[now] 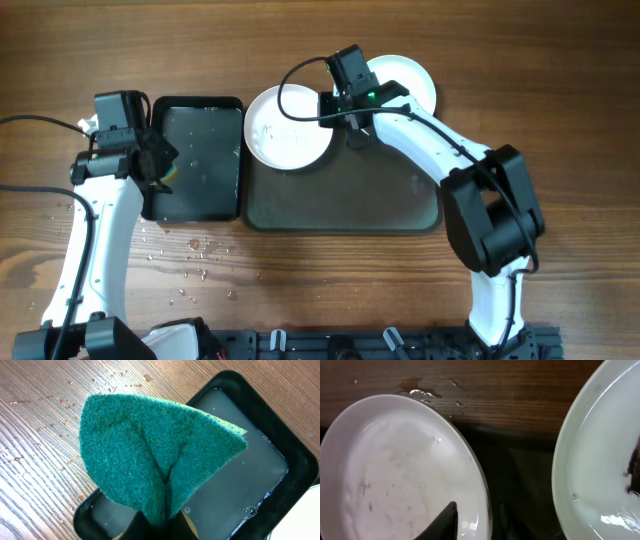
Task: Clean dirty plates on tray and stack at the side
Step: 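Carry the plate right toward the upper-right plate with the right gripper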
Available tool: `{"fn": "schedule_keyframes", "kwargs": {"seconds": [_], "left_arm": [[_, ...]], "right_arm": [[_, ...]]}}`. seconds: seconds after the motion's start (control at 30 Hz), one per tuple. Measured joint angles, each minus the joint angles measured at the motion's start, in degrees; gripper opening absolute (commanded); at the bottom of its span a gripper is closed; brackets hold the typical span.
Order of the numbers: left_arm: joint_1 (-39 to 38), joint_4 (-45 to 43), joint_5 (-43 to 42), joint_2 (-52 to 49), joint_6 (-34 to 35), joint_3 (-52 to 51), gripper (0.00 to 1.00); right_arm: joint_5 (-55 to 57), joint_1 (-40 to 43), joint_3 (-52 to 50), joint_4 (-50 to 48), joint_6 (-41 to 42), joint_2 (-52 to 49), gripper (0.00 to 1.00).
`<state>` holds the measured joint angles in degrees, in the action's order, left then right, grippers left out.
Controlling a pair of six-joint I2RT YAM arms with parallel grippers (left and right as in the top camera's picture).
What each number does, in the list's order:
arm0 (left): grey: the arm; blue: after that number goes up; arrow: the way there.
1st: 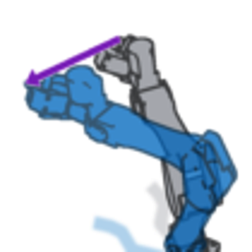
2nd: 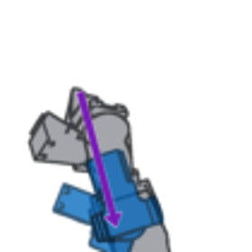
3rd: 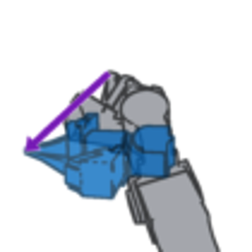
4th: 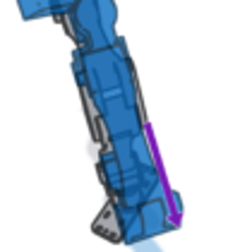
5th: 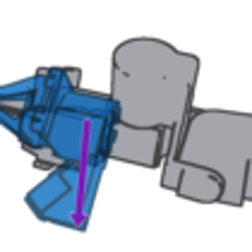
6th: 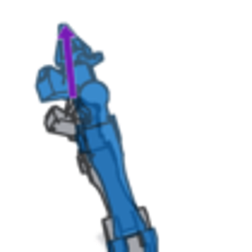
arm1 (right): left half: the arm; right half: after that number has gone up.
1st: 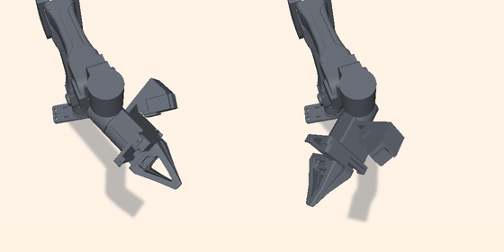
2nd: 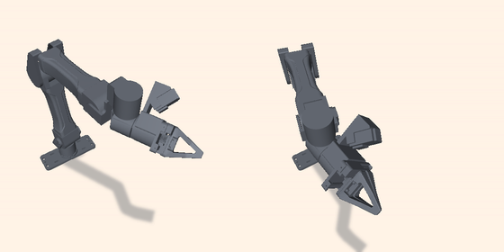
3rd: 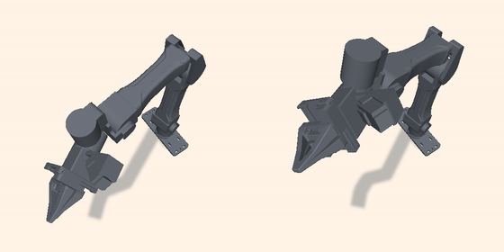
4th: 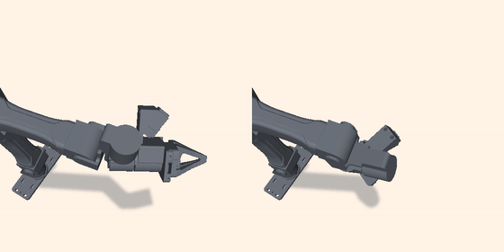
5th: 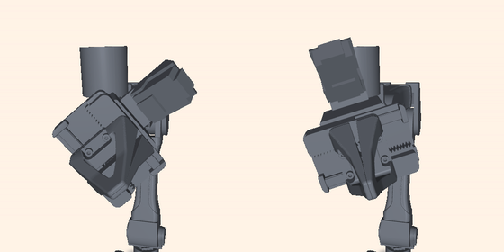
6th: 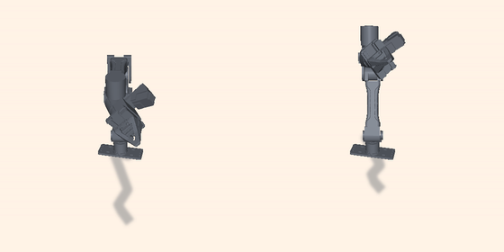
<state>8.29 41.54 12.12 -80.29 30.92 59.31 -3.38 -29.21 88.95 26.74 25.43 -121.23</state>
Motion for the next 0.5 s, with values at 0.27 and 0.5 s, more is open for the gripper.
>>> {"fn": "schedule_keyframes", "kwargs": {"seconds": [0.27, 0.5], "left_arm": [[0.00, 0.00, 0.00, 0.00, -0.17, 0.00, 0.04], [0.00, 0.00, 0.00, 0.00, -0.17, 0.00, 0.04]], "right_arm": [[0.04, 0.07, 0.00, 0.35, -2.82, -1.01, 0.51], [0.46, 3.08, 0.00, 1.99, -6.91, 4.22, 0.57]]}}
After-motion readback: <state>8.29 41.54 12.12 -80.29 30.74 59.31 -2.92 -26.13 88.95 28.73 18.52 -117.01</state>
